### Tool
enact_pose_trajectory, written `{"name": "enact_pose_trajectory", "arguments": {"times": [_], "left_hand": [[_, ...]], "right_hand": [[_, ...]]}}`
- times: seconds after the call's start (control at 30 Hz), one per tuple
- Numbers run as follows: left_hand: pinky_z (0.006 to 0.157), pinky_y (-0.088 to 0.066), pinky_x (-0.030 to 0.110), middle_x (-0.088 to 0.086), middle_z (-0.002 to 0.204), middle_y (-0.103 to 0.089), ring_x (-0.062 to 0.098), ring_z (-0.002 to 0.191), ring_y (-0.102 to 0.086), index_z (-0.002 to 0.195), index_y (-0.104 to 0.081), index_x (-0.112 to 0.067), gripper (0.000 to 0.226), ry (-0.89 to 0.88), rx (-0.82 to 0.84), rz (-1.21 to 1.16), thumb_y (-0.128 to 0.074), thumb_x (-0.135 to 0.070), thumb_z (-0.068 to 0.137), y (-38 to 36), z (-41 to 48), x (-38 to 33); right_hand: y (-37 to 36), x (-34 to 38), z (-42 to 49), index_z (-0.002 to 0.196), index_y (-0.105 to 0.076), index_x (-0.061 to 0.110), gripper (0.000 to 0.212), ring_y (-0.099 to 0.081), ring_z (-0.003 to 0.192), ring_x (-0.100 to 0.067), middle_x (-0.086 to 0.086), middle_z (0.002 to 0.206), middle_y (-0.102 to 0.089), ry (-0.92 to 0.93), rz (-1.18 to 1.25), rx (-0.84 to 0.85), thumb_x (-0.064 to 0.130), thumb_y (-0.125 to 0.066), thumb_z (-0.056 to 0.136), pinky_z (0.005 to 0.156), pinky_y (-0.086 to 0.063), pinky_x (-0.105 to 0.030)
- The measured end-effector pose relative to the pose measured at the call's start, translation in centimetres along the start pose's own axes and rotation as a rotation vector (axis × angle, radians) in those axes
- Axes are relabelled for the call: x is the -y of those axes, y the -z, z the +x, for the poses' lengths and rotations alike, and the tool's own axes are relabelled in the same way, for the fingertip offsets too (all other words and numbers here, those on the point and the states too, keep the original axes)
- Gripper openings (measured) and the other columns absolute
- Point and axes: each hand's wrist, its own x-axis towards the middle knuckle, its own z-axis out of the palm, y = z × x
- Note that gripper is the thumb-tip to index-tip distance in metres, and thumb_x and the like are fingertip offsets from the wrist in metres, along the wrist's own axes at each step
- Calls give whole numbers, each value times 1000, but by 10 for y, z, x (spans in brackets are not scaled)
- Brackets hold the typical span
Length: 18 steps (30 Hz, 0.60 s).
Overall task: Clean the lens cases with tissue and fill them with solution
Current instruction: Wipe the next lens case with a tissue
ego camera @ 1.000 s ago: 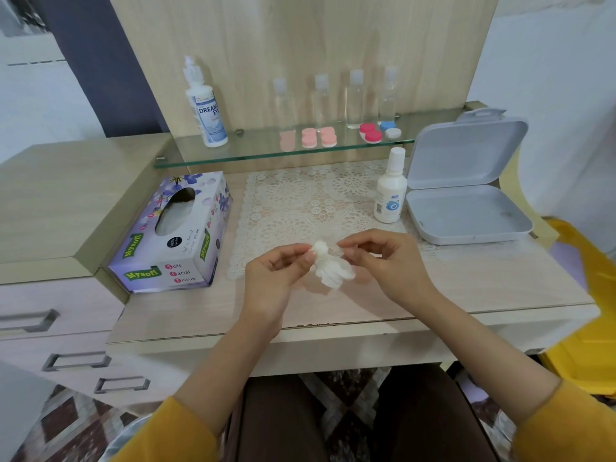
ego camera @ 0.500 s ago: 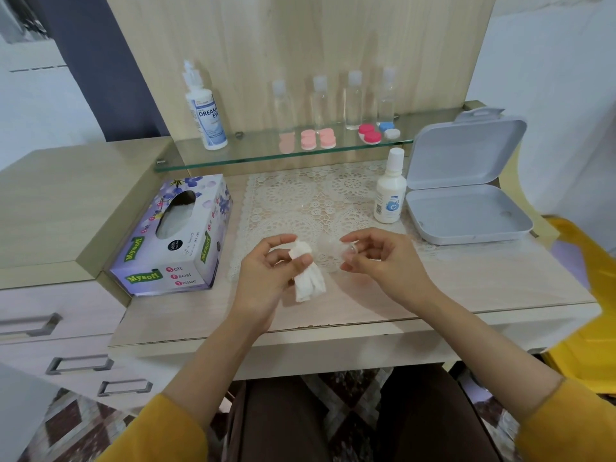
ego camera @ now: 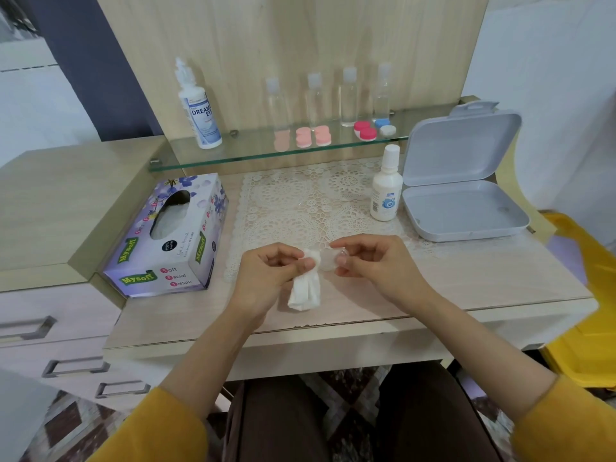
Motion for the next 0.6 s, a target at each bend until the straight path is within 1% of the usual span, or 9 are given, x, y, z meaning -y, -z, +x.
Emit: {"name": "enact_pose_trajectory", "arguments": {"times": [0.07,0.13,0.2,0.23,0.3,0.37,0.47,0.53,0.6], "left_hand": [[60,-48,14,-3,66,-65,5,64,-59,67,-67,-12,9,-4,-7,-7,-72,-10,59,-2,0,0],[62,-48,15,-5,72,-66,5,67,-60,67,-67,-12,12,-16,-12,-38,-72,-12,56,-3,1,1],[62,-51,17,-9,74,-68,4,69,-64,74,-65,-12,20,-2,-16,-52,-74,-7,58,-5,1,2],[61,-52,18,-7,77,-69,5,70,-65,80,-64,-13,24,8,-19,-35,-75,-3,62,-6,1,2],[60,-51,16,-1,81,-68,7,73,-66,88,-66,-18,27,13,-36,31,-75,-3,68,-7,2,2],[62,-50,12,1,82,-70,5,73,-66,85,-69,-19,20,-11,-48,90,-75,-7,70,-7,3,2],[71,-51,13,-4,89,-71,2,80,-67,84,-71,-16,13,-24,-17,99,-69,-5,77,-5,4,1],[75,-51,15,-9,89,-71,4,86,-67,84,-71,-14,14,-10,29,59,-65,-3,79,-2,5,0],[74,-52,17,-9,84,-73,8,85,-68,84,-71,-16,16,7,42,44,-67,-2,76,1,6,-1]], "right_hand": [[-1,0,-1,91,-69,12,27,-64,64,-18,7,62,-58,2,2,3,-12,-61,79,72,-57,-30],[-2,0,0,93,-69,12,28,-65,65,-20,7,62,-59,-1,-2,15,-12,-61,79,73,-57,-32],[-2,-1,0,93,-69,12,28,-65,66,-24,6,62,-61,-1,-12,22,-12,-61,79,74,-57,-33],[-3,-1,0,93,-69,11,27,-65,66,-25,6,61,-61,0,-17,21,-12,-61,79,74,-57,-34],[-3,-1,-1,93,-69,9,26,-65,66,-25,7,58,-61,5,-32,15,-11,-61,80,73,-58,-32],[-4,-2,-1,92,-69,10,25,-66,64,-22,7,57,-62,10,-50,7,-11,-60,81,71,-57,-31],[-3,0,0,90,-69,11,24,-65,64,-24,6,58,-61,14,-52,-6,-10,-60,81,73,-57,-34],[-2,1,1,92,-69,9,23,-64,65,-25,4,60,-61,8,-40,-6,-9,-60,81,74,-57,-36],[-2,3,0,92,-69,8,22,-64,65,-25,-3,63,-61,8,-30,-2,-9,-60,81,73,-57,-34]]}}
